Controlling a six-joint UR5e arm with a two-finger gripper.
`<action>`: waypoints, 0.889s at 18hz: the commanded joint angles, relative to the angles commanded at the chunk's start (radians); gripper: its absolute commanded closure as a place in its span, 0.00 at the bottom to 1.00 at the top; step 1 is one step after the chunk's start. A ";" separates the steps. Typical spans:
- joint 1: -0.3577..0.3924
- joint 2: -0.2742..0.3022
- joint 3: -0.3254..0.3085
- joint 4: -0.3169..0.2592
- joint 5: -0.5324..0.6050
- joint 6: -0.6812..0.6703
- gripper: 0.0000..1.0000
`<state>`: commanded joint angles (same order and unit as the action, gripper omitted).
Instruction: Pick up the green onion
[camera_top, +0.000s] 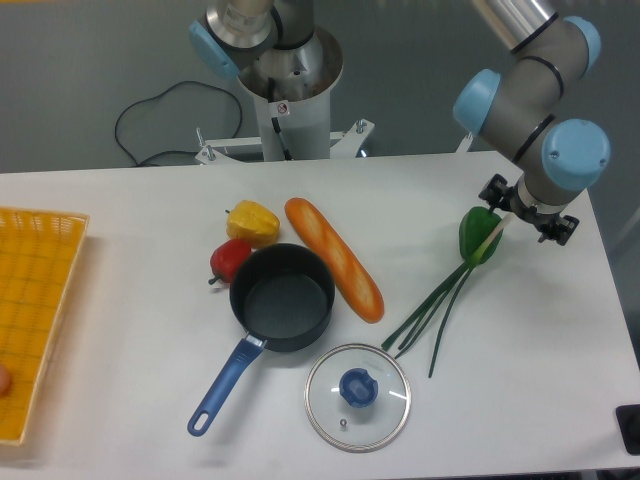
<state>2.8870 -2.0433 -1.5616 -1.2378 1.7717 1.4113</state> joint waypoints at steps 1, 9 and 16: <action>0.000 0.000 0.000 -0.006 0.000 0.000 0.00; 0.000 -0.003 -0.012 -0.008 0.003 0.005 0.00; -0.002 -0.015 -0.012 -0.008 0.012 0.008 0.02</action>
<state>2.8854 -2.0586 -1.5739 -1.2456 1.7840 1.4189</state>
